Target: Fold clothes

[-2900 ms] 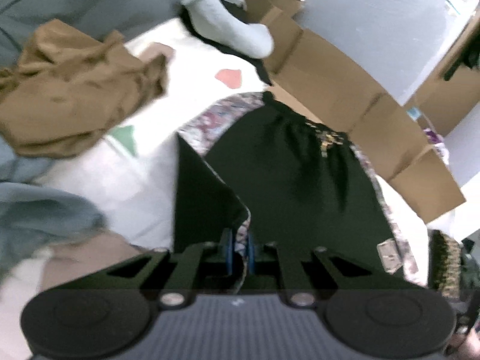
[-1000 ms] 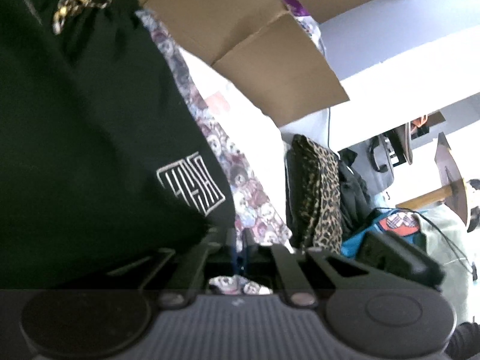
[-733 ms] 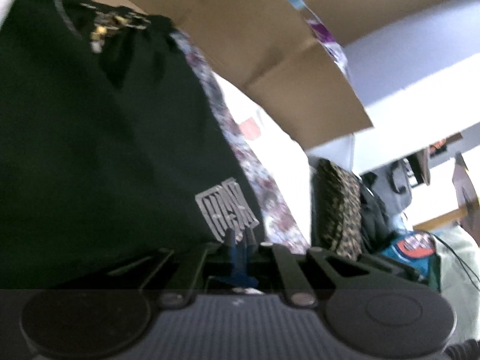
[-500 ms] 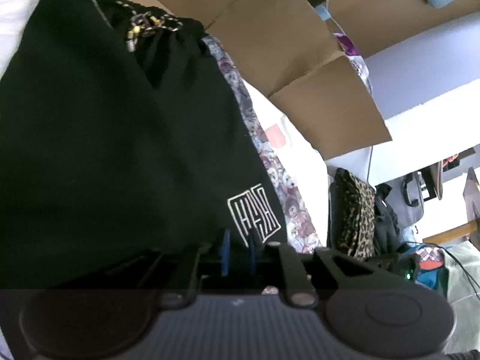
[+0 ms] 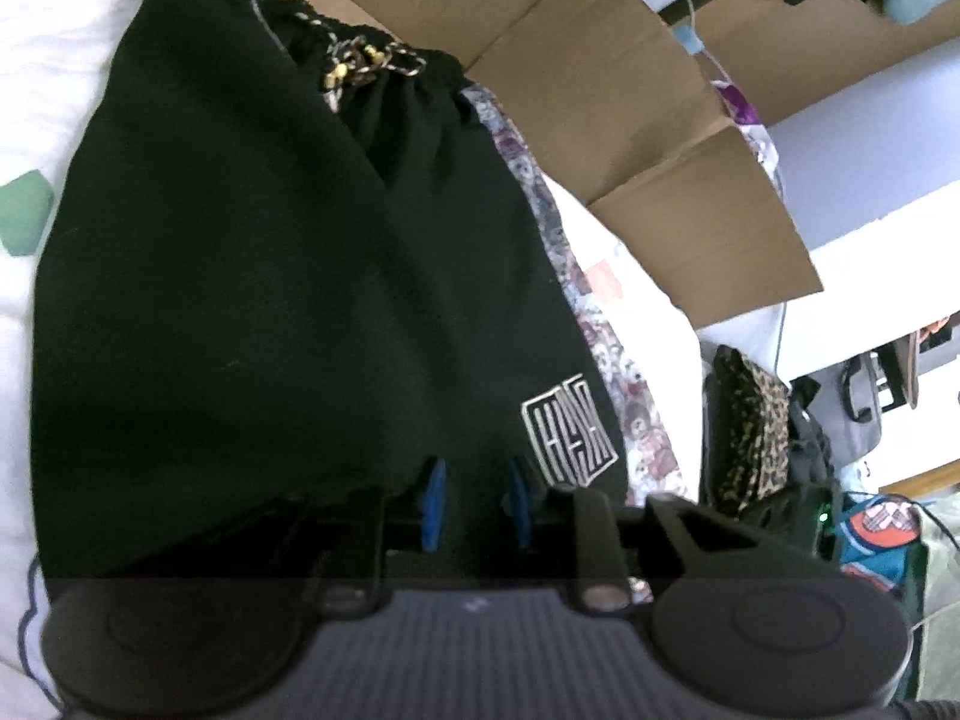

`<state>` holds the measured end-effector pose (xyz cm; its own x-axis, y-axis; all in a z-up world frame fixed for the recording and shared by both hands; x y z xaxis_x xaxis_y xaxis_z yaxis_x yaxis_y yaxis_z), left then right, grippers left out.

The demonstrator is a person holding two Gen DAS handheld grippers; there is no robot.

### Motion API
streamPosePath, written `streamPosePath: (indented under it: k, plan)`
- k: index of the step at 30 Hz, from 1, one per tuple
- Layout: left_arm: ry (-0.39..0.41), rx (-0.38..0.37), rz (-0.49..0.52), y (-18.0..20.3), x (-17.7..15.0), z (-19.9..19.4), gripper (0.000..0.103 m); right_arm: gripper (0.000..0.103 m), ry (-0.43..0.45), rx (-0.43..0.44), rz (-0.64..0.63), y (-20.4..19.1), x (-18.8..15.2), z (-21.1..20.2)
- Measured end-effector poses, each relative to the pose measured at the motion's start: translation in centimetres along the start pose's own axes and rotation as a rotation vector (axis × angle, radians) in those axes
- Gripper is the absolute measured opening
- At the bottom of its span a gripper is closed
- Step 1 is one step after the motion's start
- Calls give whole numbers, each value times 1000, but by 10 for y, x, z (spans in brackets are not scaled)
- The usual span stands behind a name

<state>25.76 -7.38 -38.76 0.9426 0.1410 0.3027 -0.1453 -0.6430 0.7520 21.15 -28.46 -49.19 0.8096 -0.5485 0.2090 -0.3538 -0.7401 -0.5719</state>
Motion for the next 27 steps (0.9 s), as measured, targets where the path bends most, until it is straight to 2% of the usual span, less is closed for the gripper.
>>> streamPosePath:
  k: [9,11,13,22,25,27]
  plan:
    - [-24,77,31,-2,-4,3,37,4,33,25,-45,-5,5,-31]
    - [-24,93,43,0,-6,2,48,4,49,29,-57,-5,7,-43]
    - [-31,115,53,0,-10,1,52,3,66,27,-55,-1,8,-55]
    - [-109,171,44,-5,-22,-3,54,3,163,-9,-32,26,11,-100]
    - [-114,178,57,-3,-22,-4,61,3,181,-22,-10,38,10,-109]
    - [-113,177,60,-3,-23,-5,62,3,194,-24,5,48,10,-114]
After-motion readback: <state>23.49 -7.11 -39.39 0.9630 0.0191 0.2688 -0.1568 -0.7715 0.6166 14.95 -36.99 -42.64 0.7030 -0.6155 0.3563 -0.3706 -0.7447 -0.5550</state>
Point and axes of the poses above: each gripper's, at about its wrist camera, not at the fingertips, and z roughly the way its jaws point, y to its right, x to its top, the point moved 5 cm from there along z, roughly the way its jaws point, and after that the axes turned 11 degrees about -x, right-handed, at the moved point
